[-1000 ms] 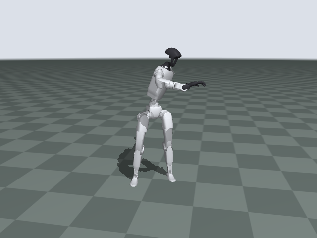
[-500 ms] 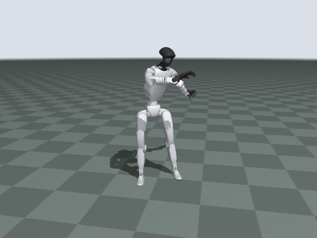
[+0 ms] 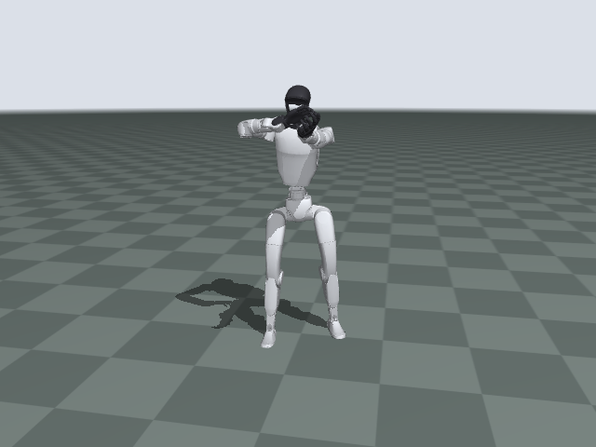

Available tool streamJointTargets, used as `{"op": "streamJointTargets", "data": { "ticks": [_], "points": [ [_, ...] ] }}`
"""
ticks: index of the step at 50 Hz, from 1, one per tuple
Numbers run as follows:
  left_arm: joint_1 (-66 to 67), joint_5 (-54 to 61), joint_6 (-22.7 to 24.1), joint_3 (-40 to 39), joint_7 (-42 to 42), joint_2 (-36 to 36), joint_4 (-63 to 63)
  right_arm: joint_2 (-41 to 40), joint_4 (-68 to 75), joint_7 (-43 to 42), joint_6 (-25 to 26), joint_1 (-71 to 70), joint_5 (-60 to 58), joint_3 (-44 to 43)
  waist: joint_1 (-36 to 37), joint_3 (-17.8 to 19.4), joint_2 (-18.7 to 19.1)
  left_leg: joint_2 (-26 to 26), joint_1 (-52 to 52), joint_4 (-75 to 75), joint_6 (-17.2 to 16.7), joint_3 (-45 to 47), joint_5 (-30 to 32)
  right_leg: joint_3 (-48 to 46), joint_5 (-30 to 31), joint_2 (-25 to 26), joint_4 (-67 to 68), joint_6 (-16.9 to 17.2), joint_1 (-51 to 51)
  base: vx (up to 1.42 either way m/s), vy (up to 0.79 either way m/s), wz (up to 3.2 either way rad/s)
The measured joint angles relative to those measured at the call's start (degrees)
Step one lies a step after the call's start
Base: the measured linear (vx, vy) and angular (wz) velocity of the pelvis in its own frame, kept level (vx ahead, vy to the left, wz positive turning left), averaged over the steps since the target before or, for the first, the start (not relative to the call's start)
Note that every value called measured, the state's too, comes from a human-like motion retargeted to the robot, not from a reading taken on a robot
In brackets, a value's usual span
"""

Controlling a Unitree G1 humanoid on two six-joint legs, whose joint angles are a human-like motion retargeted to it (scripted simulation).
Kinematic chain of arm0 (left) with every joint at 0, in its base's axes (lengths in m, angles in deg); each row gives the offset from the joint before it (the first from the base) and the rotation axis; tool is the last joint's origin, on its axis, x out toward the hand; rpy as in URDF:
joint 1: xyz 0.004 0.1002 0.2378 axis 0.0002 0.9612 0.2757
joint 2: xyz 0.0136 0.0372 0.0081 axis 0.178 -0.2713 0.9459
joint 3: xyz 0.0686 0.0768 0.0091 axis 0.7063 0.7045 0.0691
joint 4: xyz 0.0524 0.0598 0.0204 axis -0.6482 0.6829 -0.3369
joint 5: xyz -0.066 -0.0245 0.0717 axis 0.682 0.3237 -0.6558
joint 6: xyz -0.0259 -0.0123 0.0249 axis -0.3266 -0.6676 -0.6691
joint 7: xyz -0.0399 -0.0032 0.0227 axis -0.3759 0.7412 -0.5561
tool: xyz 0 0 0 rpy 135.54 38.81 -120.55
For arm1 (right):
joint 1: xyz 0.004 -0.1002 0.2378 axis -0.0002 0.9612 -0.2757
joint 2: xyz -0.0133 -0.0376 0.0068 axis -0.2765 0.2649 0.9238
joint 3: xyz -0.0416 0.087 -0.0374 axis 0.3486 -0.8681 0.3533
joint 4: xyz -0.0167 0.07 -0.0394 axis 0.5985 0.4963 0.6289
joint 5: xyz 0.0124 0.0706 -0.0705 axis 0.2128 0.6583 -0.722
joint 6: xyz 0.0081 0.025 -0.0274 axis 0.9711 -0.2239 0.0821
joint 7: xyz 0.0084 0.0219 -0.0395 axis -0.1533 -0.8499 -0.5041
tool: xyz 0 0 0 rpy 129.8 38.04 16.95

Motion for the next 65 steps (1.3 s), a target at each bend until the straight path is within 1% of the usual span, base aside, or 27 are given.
{"op": "streamJointTargets", "data": {
  "ticks": [2, 3, 4, 5, 7, 8, 10, 12, 17, 18, 20, 22, 24, 27, 28, 30, 33, 35, 39, 42, 48, 50, 55, 58, 61, 63, 65],
  "points": [
    [0.9, -0.9, 0.0, 1.6, -0.6, 0.1, -1.3, 0.6, 0.3, -0.4, 0.4, 0.0, 0.3, -0.3, 0.6, -0.4, 0.3, -0.2, 0.0, 0.1, 0.2, 0.7, -0.2, 0.5, 0.8, -0.1, -1.4, 0.5, 0.4, 0.0, 0.07, -0.33],
    [2.0, -6.4, 0.3, 4.0, 1.5, 0.2, -2.2, 1.1, 0.4, -1.3, 0.7, -0.1, 0.2, -0.4, 0.8, -0.5, 0.5, -0.3, 0.0, 0.2, 0.2, 0.9, -0.3, 0.5, 1.2, -0.1, -2.1, 0.7, 0.6, -0.02, 0.06, -0.16],
    [3.1, -3.7, 0.2, 3.4, -0.4, -0.1, -3.4, 1.4, 0.6, -1.1, 0.7, 0.1, 0.4, -0.7, 1.1, -0.6, 0.4, -0.3, 0.0, 0.1, 0.3, 1.0, -0.3, 0.5, 1.5, -0.1, -2.8, 0.8, 0.8, -0.03, 0.05, -0.08],
    [4.3, 2.9, -0.2, 1.4, -4.4, -0.5, -4.7, 1.6, 0.9, -0.2, 0.5, 0.3, 0.7, -1.1, 1.4, -0.6, 0.2, -0.4, -0.1, 0.0, 0.3, 1.1, -0.3, 0.4, 1.8, -0.2, -3.4, 0.7, 1.0, 0.0, 0.0, 0.0],
    [7.3, 0.9, -0.7, 2.5, -6.3, -0.8, -5.9, 2.0, 1.2, -0.2, 0.7, 0.6, 0.6, -1.3, 1.7, -0.7, 0.1, -0.6, -0.1, -0.6, 0.3, 0.7, -0.1, 0.0, 2.1, -0.3, -4.0, 0.7, 1.3, -0.03, 0.02, 0.12],
    [9.5, -3.0, -1.0, 3.7, -6.1, -0.8, -6.9, 2.2, 1.2, -0.1, 0.7, 0.8, 0.6, -1.4, 1.9, -0.6, -0.1, -0.7, -0.2, -0.8, 0.2, 0.4, 0.0, -0.4, 2.3, -0.4, -4.3, 0.7, 1.5, -0.06, 0.04, 0.29],
    [14.0, 4.0, -1.5, 1.3, -11.0, -1.9, -9.3, 2.6, 1.6, 0.6, 0.5, 1.6, 0.5, -1.9, 2.4, -0.3, -0.6, -0.9, -0.4, -1.3, 0.1, -0.4, 0.2, -1.1, 2.5, -0.6, -4.6, 0.4, 1.7, -0.06, 0.03, 0.37],
    [19.7, 3.9, -2.5, 1.6, -13.6, -2.5, -10.3, 2.8, 1.7, 0.9, 0.4, 2.3, 0.5, -2.1, 3.0, 0.2, -0.8, -1.1, -0.6, -1.8, -0.1, -1.4, 0.5, -2.2, 2.5, -0.8, -4.7, 0.3, 1.8, -0.07, 0.03, 0.48],
    [39.4, 1.9, -4.5, 2.2, -14.3, -4.8, -12.5, 3.2, 1.9, 0.9, 0.7, 5.3, -0.2, -2.8, 5.2, 1.7, -1.1, -1.5, -1.5, -2.7, -0.9, -4.7, 1.3, -5.4, 2.2, -1.5, -3.8, 0.4, 2.0, -0.05, 0.03, 0.61],
    [44.3, 1.5, -4.8, 2.3, -13.7, -5.1, -12.6, 3.3, 1.9, 0.8, 0.9, 6.0, -0.6, -2.9, 5.8, 2.0, -1.0, -1.5, -1.7, -3.0, -1.1, -5.4, 1.4, -6.1, 2.0, -1.7, -3.0, 0.8, 1.8, -0.03, 0.03, 0.64],
    [54.5, 0.9, -5.3, 2.3, -12.3, -5.3, -11.9, 3.4, 1.9, 0.9, 1.6, 7.4, -1.7, -3.0, 7.2, 2.4, -0.9, -1.6, -2.1, -3.4, -1.7, -6.6, 1.7, -7.4, 0.7, -2.5, 0.9, 3.0, 0.2, -0.02, 0.04, 0.63],
    [64.8, -1.7, -6.5, 0.7, -11.1, -4.4, -9.9, 3.9, 1.9, 0.2, 1.7, 8.5, -1.7, -3.0, 8.9, 3.1, -0.3, -1.2, -2.4, -3.7, -2.9, -8.3, 1.9, -8.8, 0.8, -2.1, -0.3, 1.7, 1.2, -0.01, 0.04, 0.69],
    [73.9, -4.8, -8.4, -3.3, -10.3, -2.7, -6.4, 4.8, 2.0, -0.4, 1.7, 9.4, -2.2, -2.8, 11.1, 4.2, -0.2, -1.9, -2.4, -4.4, -2.1, -9.5, 2.3, -10.1, 1.3, -2.2, -2.8, 0.0, 2.9, 0.0, 0.04, 0.67],
    [85.6, -10.7, -10.7, -13.3, -9.9, 2.9, 0.4, 6.8, 2.2, -0.2, 1.4, 10.8, -2.6, -2.8, 15.5, 5.5, 0.6, -2.0, -2.4, -5.2, -2.8, -11.3, 2.7, -12.0, 0.7, -2.3, -2.4, -0.3, 3.5, 0.02, 0.03, 0.59],
    [89.0, -12.7, -11.0, -17.7, -9.7, 5.5, 2.5, 7.7, 2.3, -0.2, 1.2, 11.4, -2.5, -2.8, 17.2, 5.8, 1.1, -1.6, -2.3, -5.4, -3.7, -12.1, 2.7, -12.6, 0.5, -2.1, -2.2, -0.5, 3.7, 0.03, 0.03, 0.56],
    [94.5, -15.2, -11.3, -27.6, -9.2, 11.3, 6.1, 10.1, 2.6, 0.0, 0.5, 12.3, -3.2, -2.5, 21.1, 6.6, 1.9, -2.3, -2.5, -5.7, -2.9, -13.0, 2.9, -13.7, 0.2, -2.7, -2.0, -0.5, 4.1, 0.04, 0.03, 0.57],
    [102.7, -16.0, -11.3, -42.5, -8.7, 21.9, 8.0, 13.6, 3.3, 0.1, 0.0, 14.9, -3.4, -2.2, 26.9, 6.6, 3.6, -2.5, -3.0, -5.9, -3.4, -14.8, 3.2, -15.7, -0.2, -3.1, -1.4, -0.6, 4.5, 0.05, 0.04, 0.61],
    [107.7, -15.7, -11.5, -50.6, -8.7, 29.1, 8.3, 15.6, 4.1, 0.3, -0.1, 16.9, -3.4, -2.2, 30.4, 6.2, 4.5, -2.8, -3.5, -6.0, -3.5, -16.1, 3.3, -17.2, -0.5, -3.4, -0.9, -0.7, 4.7, 0.05, 0.05, 0.69],
    [116.5, -19.4, -12.5, -60.6, -9.1, 42.4, 9.7, 18.4, 6.2, 1.5, -0.3, 20.7, -3.2, -2.4, 35.5, 5.0, 6.1, -3.4, -4.5, -6.1, -4.1, -19.2, 3.7, -20.5, -1.1, -4.2, 0.5, -0.9, 5.1, 0.05, 0.05, 0.79],
    [121.6, -24.5, -13.0, -66.4, -8.8, 50.5, 11.2, 20.3, 7.6, 2.2, -0.7, 22.9, -2.9, -2.6, 38.2, 4.4, 7.0, -3.8, -4.9, -6.3, -4.6, -21.6, 4.2, -23.0, -1.7, -4.7, 2.0, -1.6, 5.5, 0.04, 0.05, 0.84],
    [126.2, -28.1, -13.6, -77.2, -5.9, 60.4, 14.0, 24.3, 8.9, 1.3, -1.0, 25.6, -2.2, -4.5, 41.5, 4.2, 8.8, -4.0, -5.1, -7.8, -4.9, -25.6, 5.3, -27.3, -3.0, -5.4, 4.8, -3.7, 6.3, 0.02, 0.03, 0.71],
    [124.8, -36.3, -13.5, -82.6, -3.1, 62.9, 16.2, 25.5, 9.2, 1.8, 2.7, 26.4, -4.2, -5.9, 42.1, 3.5, 9.6, -3.1, -5.5, -8.2, -7.5, -27.3, 5.3, -28.9, -3.5, -4.4, 4.7, -4.8, 6.6, 0.0, -0.01, 0.5],
    [125.0, -41.7, -14.6, -84.1, -0.7, 65.0, 18.2, 25.8, 8.2, 1.2, 3.5, 27.1, -4.3, -8.3, 42.1, 3.7, 8.5, -3.1, -5.6, -9.1, -6.7, -27.3, 5.8, -29.4, -3.6, -4.1, 3.8, -5.0, 6.9, 0.0, 0.0, 0.11],
    [123.3, -42.3, -15.0, -81.0, -0.6, 62.8, 18.2, 24.5, 7.2, 0.6, 3.5, 26.8, -4.4, -9.4, 41.4, 3.9, 6.9, -2.9, -5.4, -9.3, -6.1, -25.9, 5.6, -28.1, -3.3, -3.9, 2.9, -4.2, 6.5, -0.02, -0.04, -0.39],
    [118.9, -40.8, -15.2, -73.8, -1.0, 56.8, 17.0, 22.0, 5.8, 0.4, 3.6, 26.1, -4.6, -10.1, 39.9, 4.3, 5.1, -2.8, -5.2, -8.9, -5.3, -23.7, 5.0, -25.8, -3.0, -3.8, 2.1, -3.3, 5.7, -0.03, -0.05, -0.67],
    [114.5, -39.4, -14.9, -67.2, -1.8, 50.9, 16.2, 19.9, 4.8, 0.6, 3.5, 25.3, -4.8, -10.3, 38.4, 4.6, 3.9, -2.7, -5.1, -8.4, -4.8, -22.1, 4.4, -24.0, -2.8, -3.7, 1.8, -2.8, 5.2, -0.04, -0.05, -0.79],
    [109.4, -37.8, -13.3, -60.0, -3.2, 43.7, 16.1, 17.4, 3.9, 0.9, 2.4, 24.5, -5.1, -10.3, 36.2, 5.0, 2.8, -2.6, -4.9, -7.8, -4.7, -20.5, 3.8, -22.3, -2.6, -3.7, 1.5, -2.3, 4.7, -0.05, -0.04, -0.77]
  ]
}}
